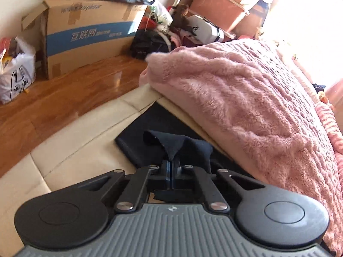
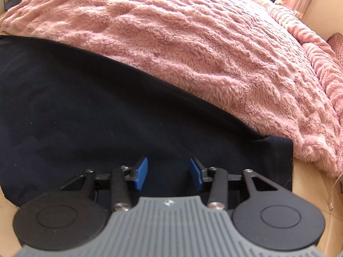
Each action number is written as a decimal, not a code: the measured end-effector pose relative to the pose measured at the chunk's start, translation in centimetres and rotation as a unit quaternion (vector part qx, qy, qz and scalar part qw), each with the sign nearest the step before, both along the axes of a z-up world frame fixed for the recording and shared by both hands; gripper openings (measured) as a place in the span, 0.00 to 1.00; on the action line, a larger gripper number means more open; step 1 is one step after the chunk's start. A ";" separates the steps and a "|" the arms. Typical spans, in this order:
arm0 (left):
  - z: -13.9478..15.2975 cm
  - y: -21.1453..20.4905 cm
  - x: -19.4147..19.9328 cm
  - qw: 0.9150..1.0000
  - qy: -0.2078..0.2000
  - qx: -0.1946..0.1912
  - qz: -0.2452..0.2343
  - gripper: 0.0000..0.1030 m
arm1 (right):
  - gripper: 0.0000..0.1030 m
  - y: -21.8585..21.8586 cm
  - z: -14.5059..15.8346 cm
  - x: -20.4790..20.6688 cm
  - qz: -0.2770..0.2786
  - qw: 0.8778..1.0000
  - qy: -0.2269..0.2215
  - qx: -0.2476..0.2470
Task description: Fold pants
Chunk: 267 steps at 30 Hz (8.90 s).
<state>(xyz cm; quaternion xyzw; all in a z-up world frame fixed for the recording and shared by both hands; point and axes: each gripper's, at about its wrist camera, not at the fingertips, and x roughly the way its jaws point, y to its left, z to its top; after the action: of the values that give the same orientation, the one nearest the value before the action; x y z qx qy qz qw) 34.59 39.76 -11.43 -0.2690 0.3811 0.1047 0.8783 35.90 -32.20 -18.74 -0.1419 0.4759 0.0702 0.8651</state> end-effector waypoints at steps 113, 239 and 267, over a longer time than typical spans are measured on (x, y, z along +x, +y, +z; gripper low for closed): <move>1.2 -0.3 8.1 0.970 0.019 0.214 -0.111 0.38 | 0.45 1.4 -1.0 0.4 0.004 0.999 -0.007 -0.042; -0.6 -42.4 -5.3 0.904 0.006 0.096 -0.416 0.39 | 0.36 2.6 1.3 -7.1 -0.075 0.954 0.020 0.290; -0.3 -32.9 -3.9 0.971 0.013 0.104 -0.215 0.39 | 0.00 9.7 2.8 2.6 -0.110 0.900 0.040 0.419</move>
<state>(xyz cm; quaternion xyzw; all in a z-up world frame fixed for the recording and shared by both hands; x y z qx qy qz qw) 30.69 6.85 -11.69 -0.0867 0.4287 -0.0435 0.8982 38.46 -22.48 -15.97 0.2899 0.4493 0.1731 0.8271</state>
